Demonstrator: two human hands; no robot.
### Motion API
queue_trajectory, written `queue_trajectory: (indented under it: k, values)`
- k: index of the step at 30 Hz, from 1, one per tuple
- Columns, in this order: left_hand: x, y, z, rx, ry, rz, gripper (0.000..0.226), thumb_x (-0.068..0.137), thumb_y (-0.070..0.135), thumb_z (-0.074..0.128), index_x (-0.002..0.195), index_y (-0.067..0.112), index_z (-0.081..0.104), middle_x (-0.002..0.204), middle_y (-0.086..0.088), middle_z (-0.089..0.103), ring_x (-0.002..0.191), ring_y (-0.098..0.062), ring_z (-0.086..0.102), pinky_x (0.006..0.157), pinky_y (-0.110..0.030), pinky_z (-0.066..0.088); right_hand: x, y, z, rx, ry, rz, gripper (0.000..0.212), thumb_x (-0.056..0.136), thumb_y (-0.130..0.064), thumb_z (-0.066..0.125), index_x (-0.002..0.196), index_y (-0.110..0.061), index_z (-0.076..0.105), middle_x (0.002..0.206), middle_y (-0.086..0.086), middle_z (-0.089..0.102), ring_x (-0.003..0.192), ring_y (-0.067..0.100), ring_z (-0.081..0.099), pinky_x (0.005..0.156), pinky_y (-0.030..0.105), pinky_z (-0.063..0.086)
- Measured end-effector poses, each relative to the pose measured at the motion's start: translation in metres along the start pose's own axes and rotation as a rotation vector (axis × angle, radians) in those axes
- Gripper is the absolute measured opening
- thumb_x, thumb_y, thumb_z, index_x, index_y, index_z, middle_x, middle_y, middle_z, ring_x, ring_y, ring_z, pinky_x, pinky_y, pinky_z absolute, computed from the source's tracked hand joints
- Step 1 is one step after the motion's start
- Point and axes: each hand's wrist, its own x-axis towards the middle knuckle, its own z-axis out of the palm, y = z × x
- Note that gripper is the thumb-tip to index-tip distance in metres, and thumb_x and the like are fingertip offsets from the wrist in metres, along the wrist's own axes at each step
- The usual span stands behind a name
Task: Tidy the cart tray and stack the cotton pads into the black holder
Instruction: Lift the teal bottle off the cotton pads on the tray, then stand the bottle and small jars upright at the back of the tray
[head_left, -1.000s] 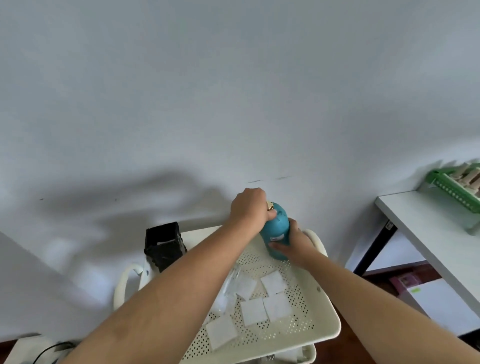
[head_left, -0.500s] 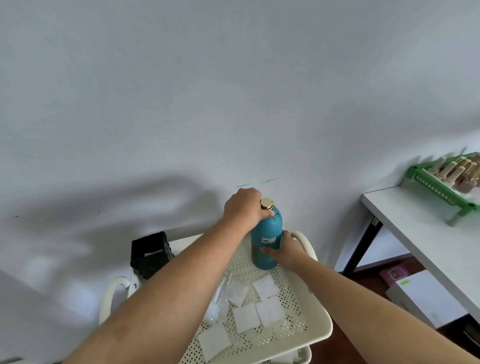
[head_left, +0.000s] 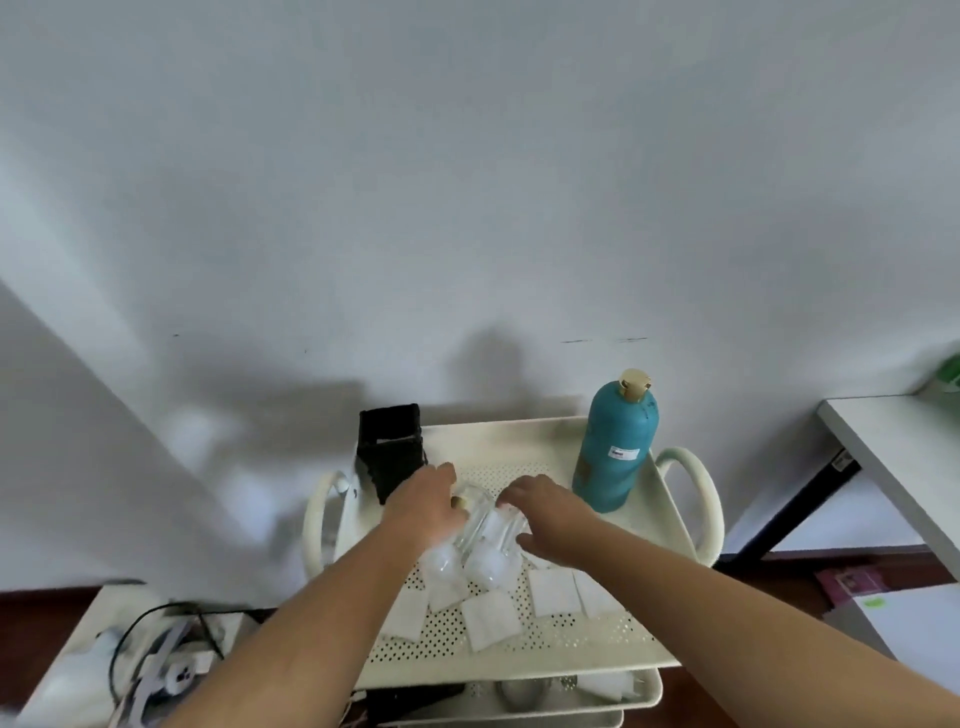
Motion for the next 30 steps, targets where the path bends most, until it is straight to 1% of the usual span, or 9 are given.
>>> queue_trajectory:
  k: [3, 6, 11, 16, 20, 22, 24, 26, 30]
  values:
    - [-0.012, -0.018, 0.022, 0.003, -0.050, -0.004, 0.056, 0.074, 0.037, 0.065, 0.122, 0.018, 0.043, 0.118, -0.005, 0.053, 0.105, -0.024, 0.055, 0.081, -0.034, 0.049, 0.006, -0.003, 0.020, -0.223, -0.013, -0.168, 0.055, 0.080, -0.008, 0.061, 0.130, -0.025, 0.044, 0.141, 0.003, 0.045, 0.126, 0.026, 0.040, 0.101, 0.039, 0.040]
    - [-0.020, -0.030, 0.040, -0.068, -0.075, -0.003, 0.060, 0.075, 0.039, 0.068, 0.123, 0.016, 0.039, 0.115, -0.005, 0.055, 0.101, -0.024, 0.058, 0.077, -0.034, 0.049, 0.010, 0.000, 0.038, -0.371, -0.027, -0.249, 0.064, 0.079, -0.005, 0.062, 0.135, -0.024, 0.037, 0.145, 0.007, 0.039, 0.131, 0.028, 0.035, 0.104, 0.042, 0.035]
    - [-0.026, -0.038, 0.054, -0.165, -0.018, -0.061, 0.050, 0.078, 0.026, 0.067, 0.117, 0.014, 0.038, 0.103, -0.007, 0.061, 0.085, -0.023, 0.062, 0.065, -0.031, 0.047, 0.011, -0.001, 0.056, -0.443, -0.021, -0.213, 0.069, 0.078, -0.007, 0.065, 0.135, -0.021, 0.029, 0.146, 0.010, 0.034, 0.136, 0.033, 0.028, 0.101, 0.052, 0.036]
    - [-0.026, -0.038, 0.049, -0.201, 0.038, -0.059, 0.051, 0.077, 0.030, 0.066, 0.116, 0.015, 0.038, 0.102, -0.006, 0.061, 0.080, -0.020, 0.058, 0.062, -0.028, 0.044, 0.009, -0.005, 0.057, -0.520, -0.003, -0.210, 0.065, 0.078, -0.009, 0.065, 0.131, -0.015, 0.029, 0.138, 0.016, 0.039, 0.131, 0.040, 0.033, 0.089, 0.051, 0.045]
    - [-0.020, -0.028, 0.033, -0.185, 0.107, -0.044, 0.050, 0.079, 0.034, 0.064, 0.119, 0.016, 0.040, 0.105, -0.006, 0.059, 0.087, -0.022, 0.060, 0.064, -0.029, 0.043, 0.009, -0.004, 0.046, -0.487, 0.019, -0.167, 0.052, 0.084, -0.020, 0.057, 0.129, -0.013, 0.031, 0.135, 0.015, 0.044, 0.122, 0.038, 0.042, 0.087, 0.048, 0.045]
    - [-0.015, -0.021, 0.026, -0.139, 0.127, -0.029, 0.049, 0.080, 0.033, 0.063, 0.119, 0.015, 0.040, 0.106, -0.007, 0.059, 0.091, -0.024, 0.060, 0.067, -0.031, 0.047, 0.012, -0.003, 0.041, -0.480, 0.013, -0.167, 0.048, 0.085, -0.016, 0.055, 0.127, -0.014, 0.032, 0.134, 0.015, 0.045, 0.118, 0.037, 0.044, 0.085, 0.047, 0.047]
    - [-0.012, -0.014, 0.021, -0.095, 0.127, -0.023, 0.050, 0.081, 0.032, 0.063, 0.120, 0.013, 0.040, 0.106, -0.009, 0.059, 0.093, -0.026, 0.060, 0.070, -0.033, 0.048, 0.014, -0.002, 0.038, -0.478, -0.006, -0.178, 0.053, 0.084, -0.013, 0.057, 0.130, -0.015, 0.031, 0.136, 0.015, 0.042, 0.119, 0.037, 0.043, 0.087, 0.048, 0.047]
    - [-0.010, -0.009, 0.017, -0.061, 0.120, -0.027, 0.050, 0.080, 0.031, 0.064, 0.121, 0.014, 0.040, 0.107, -0.010, 0.058, 0.094, -0.027, 0.060, 0.072, -0.034, 0.049, 0.016, -0.002, 0.037, -0.505, -0.017, -0.187, 0.057, 0.083, -0.009, 0.060, 0.132, -0.015, 0.032, 0.137, 0.017, 0.039, 0.121, 0.039, 0.041, 0.089, 0.050, 0.045]
    - [-0.006, -0.003, 0.012, -0.028, 0.132, -0.014, 0.050, 0.079, 0.029, 0.065, 0.122, 0.016, 0.041, 0.108, -0.010, 0.056, 0.093, -0.026, 0.059, 0.073, -0.035, 0.051, 0.016, -0.004, 0.041, -0.574, -0.022, -0.206, 0.052, 0.082, -0.001, 0.057, 0.129, -0.010, 0.037, 0.132, 0.022, 0.039, 0.119, 0.044, 0.039, 0.091, 0.057, 0.041]
